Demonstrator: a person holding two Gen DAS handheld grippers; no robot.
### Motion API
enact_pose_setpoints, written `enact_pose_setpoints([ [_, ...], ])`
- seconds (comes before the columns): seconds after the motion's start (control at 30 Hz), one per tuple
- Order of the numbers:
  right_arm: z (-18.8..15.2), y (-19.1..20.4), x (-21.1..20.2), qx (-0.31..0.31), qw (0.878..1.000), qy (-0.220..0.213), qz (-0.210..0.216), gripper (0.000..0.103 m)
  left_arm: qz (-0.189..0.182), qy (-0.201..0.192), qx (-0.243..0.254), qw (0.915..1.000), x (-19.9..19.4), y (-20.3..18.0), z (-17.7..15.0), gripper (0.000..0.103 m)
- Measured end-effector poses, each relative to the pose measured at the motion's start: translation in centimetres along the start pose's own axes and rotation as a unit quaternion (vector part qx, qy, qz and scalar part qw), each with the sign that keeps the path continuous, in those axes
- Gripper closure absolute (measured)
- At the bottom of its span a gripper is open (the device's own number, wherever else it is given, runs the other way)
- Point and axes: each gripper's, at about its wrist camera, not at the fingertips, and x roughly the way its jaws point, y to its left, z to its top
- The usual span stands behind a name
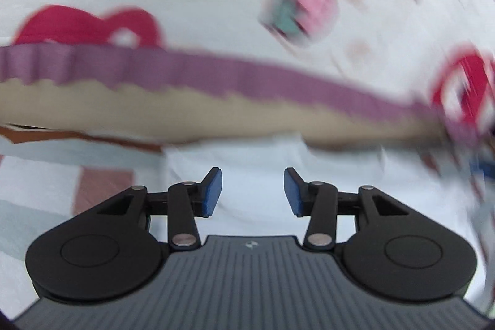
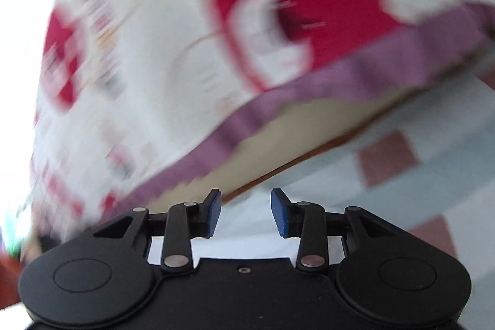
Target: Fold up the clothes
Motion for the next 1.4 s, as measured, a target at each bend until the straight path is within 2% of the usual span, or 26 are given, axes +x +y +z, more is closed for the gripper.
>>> enact_pose_setpoints([
  [0.03, -0.2, 1.1, 0.5, -0.032, 0.999, 0.032, 0.017, 0.059, -0.012, 0.016, 0.010, 0.9997, 0.5, -0.7, -0.5, 0.060],
  [0.13, -2.2, 4.0, 2.9, -0.123, 0.983, 0.139, 0.004, 0.054, -0.048, 0.063, 0.041, 0.9960, 2.0, -2.6, -1.9, 0.060],
  [0.23, -4.0, 4.8, 5.4, -0.160, 0.951, 0.243, -0.107, 0.054, -0.085, 0.110, 0.071, 0.9878, 3.4, -4.6, -3.3, 0.059],
  [0.27, -4.3, 4.4, 5.2, -0.158, 0.949, 0.249, -0.115, 0.054, -0.088, 0.117, 0.075, 0.9864, 4.0, -5.2, -3.5, 0.054],
  [0.3, -4.2, 4.0, 5.1, -0.142, 0.953, 0.243, -0.113, 0.054, -0.089, 0.119, 0.077, 0.9858, 4.6, -5.7, -3.6, 0.050],
  [0.4, -3.8, 3.2, 5.3, -0.111, 0.963, 0.213, -0.119, 0.056, -0.072, 0.115, 0.097, 0.9860, 6.5, -7.6, -3.4, 0.049],
  [0.43, -3.7, 3.3, 5.5, -0.114, 0.966, 0.197, -0.126, 0.056, -0.066, 0.115, 0.108, 0.9852, 7.0, -8.3, -2.9, 0.049],
  [0.47, -3.7, 3.5, 5.8, -0.116, 0.968, 0.180, -0.133, 0.056, -0.056, 0.116, 0.142, 0.9815, 7.6, -9.3, -2.5, 0.050],
  [0.5, -3.9, 3.8, 6.2, -0.131, 0.968, 0.158, -0.141, 0.056, -0.043, 0.116, 0.184, 0.9750, 8.3, -10.4, -2.1, 0.050],
  [0.53, -4.2, 4.0, 6.8, -0.150, 0.967, 0.138, -0.153, 0.056, -0.029, 0.111, 0.241, 0.9638, 8.9, -11.8, -2.1, 0.050],
  [0.57, -4.5, 4.1, 7.5, -0.162, 0.964, 0.127, -0.168, 0.056, -0.015, 0.103, 0.302, 0.9477, 9.5, -13.3, -2.3, 0.048],
  [0.6, -4.7, 4.5, 7.8, -0.176, 0.961, 0.119, -0.179, 0.056, -0.004, 0.096, 0.325, 0.9407, 10.0, -14.1, -2.1, 0.048],
  [0.63, -4.8, 4.8, 8.0, -0.190, 0.957, 0.111, -0.189, 0.056, 0.005, 0.089, 0.335, 0.9380, 10.4, -14.6, -1.8, 0.047],
  [0.73, -4.5, 4.9, 8.6, -0.194, 0.954, 0.070, -0.219, 0.056, 0.050, 0.063, 0.306, 0.9485, 11.8, -15.0, -0.2, 0.047],
  [0.83, -3.6, 3.4, 8.5, -0.149, 0.957, 0.048, -0.245, 0.056, 0.106, 0.035, 0.286, 0.9517, 13.1, -14.8, 1.4, 0.047],
  [0.9, -3.0, 2.3, 8.1, -0.116, 0.961, 0.041, -0.247, 0.056, 0.137, 0.016, 0.251, 0.9581, 13.1, -13.9, 2.6, 0.048],
  [0.97, -2.6, 1.5, 7.8, -0.099, 0.962, 0.031, -0.252, 0.056, 0.151, -0.001, 0.194, 0.9693, 12.4, -12.2, 3.7, 0.047],
  [1.03, -2.3, 0.9, 7.5, -0.087, 0.963, 0.023, -0.253, 0.056, 0.152, -0.005, 0.154, 0.9763, 11.7, -10.2, 4.3, 0.047],
  [1.17, -2.4, 0.4, 7.4, -0.121, 0.960, 0.023, -0.251, 0.056, 0.170, 0.011, 0.139, 0.9755, 10.6, -7.0, 3.6, 0.047],
  [1.27, -2.0, 0.3, 8.4, -0.149, 0.955, 0.026, -0.255, 0.055, 0.158, 0.018, 0.137, 0.9777, 9.0, -5.2, 2.6, 0.047],
  [1.4, -0.3, -0.5, 9.5, -0.126, 0.956, 0.017, -0.265, 0.055, 0.181, 0.034, 0.133, 0.9738, 8.2, -3.0, 2.0, 0.047],
])
